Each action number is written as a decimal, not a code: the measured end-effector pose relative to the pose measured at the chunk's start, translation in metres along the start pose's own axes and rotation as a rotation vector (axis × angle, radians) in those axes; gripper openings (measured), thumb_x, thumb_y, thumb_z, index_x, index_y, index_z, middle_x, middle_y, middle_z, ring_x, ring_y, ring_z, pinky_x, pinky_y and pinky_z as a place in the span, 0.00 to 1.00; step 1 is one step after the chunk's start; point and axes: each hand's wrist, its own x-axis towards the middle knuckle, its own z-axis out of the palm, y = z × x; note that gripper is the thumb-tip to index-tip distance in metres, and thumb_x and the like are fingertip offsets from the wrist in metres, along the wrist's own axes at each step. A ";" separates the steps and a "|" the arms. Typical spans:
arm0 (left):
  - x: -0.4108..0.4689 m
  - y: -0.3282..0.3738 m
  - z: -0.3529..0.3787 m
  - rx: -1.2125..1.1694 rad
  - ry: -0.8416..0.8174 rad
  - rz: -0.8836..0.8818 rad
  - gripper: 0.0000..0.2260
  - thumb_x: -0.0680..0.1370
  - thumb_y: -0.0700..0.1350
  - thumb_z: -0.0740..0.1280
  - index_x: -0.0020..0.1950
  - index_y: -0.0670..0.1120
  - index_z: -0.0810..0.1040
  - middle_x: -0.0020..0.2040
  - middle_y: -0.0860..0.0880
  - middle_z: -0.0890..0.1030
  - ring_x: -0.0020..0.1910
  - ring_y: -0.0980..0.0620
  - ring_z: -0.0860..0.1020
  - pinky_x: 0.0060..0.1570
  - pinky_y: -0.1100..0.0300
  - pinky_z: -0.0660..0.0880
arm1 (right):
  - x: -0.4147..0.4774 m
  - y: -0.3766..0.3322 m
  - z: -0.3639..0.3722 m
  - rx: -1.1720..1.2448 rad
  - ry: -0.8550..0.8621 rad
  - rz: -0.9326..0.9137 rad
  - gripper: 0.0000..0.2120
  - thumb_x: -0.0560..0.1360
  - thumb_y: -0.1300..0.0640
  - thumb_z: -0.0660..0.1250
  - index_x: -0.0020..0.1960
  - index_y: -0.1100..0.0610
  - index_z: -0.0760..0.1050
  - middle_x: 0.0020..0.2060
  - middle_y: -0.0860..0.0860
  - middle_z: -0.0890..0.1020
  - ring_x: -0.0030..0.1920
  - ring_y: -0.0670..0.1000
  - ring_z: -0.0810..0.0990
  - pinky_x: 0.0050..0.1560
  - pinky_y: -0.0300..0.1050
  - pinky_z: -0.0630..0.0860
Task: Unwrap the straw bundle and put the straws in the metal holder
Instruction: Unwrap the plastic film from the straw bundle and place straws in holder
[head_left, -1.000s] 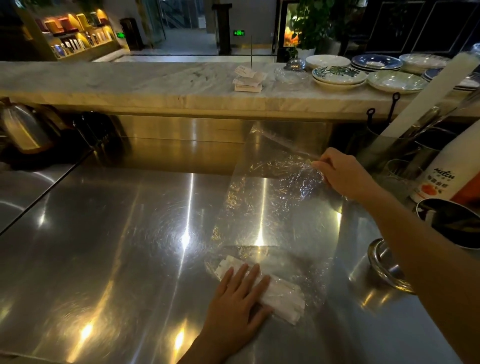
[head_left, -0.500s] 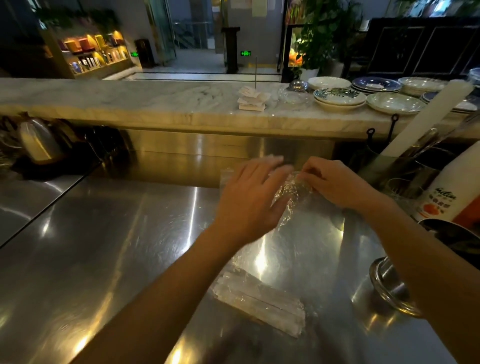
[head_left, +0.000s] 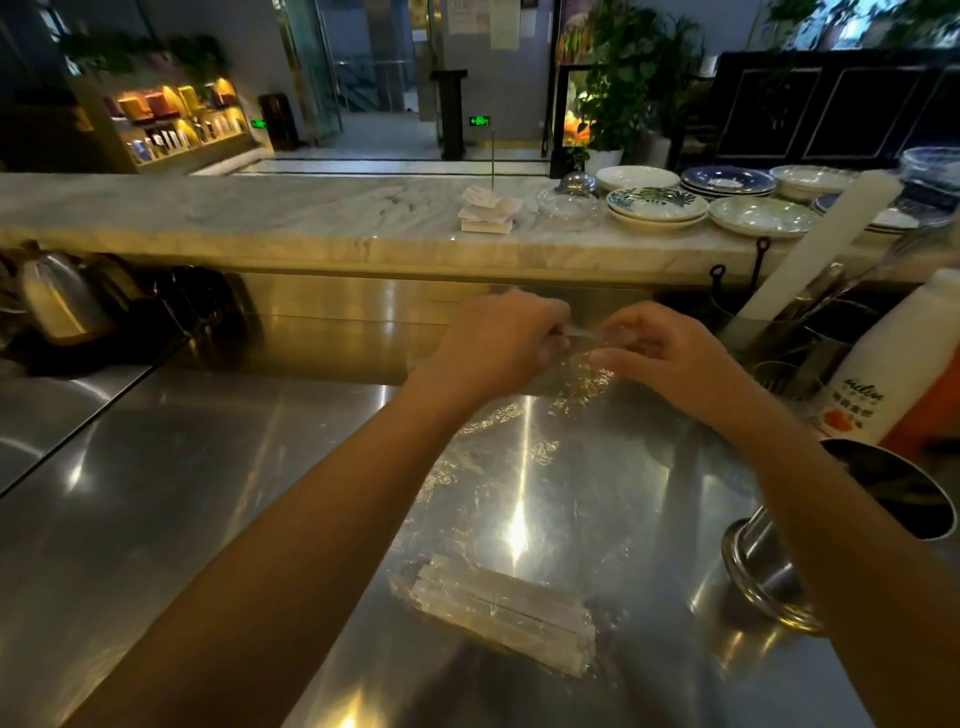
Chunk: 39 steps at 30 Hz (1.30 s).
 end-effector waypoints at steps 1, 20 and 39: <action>0.001 -0.001 -0.002 -0.022 0.005 -0.027 0.07 0.77 0.47 0.62 0.47 0.46 0.77 0.38 0.50 0.76 0.37 0.50 0.71 0.32 0.58 0.63 | -0.005 0.002 -0.001 0.098 0.036 0.016 0.19 0.67 0.45 0.68 0.55 0.52 0.72 0.46 0.44 0.78 0.45 0.40 0.78 0.43 0.29 0.74; 0.033 0.035 -0.039 -0.283 -0.166 0.134 0.38 0.66 0.57 0.74 0.71 0.54 0.59 0.70 0.47 0.68 0.66 0.48 0.67 0.63 0.48 0.67 | -0.039 0.023 0.015 0.553 0.190 0.078 0.06 0.69 0.61 0.68 0.40 0.52 0.82 0.33 0.51 0.85 0.35 0.50 0.82 0.40 0.41 0.80; 0.058 0.024 -0.072 -0.496 -0.158 0.111 0.03 0.74 0.42 0.69 0.42 0.43 0.78 0.37 0.49 0.83 0.36 0.58 0.82 0.44 0.65 0.78 | -0.096 0.062 0.039 0.568 0.185 0.321 0.05 0.67 0.62 0.70 0.42 0.58 0.81 0.36 0.53 0.85 0.38 0.51 0.83 0.39 0.37 0.79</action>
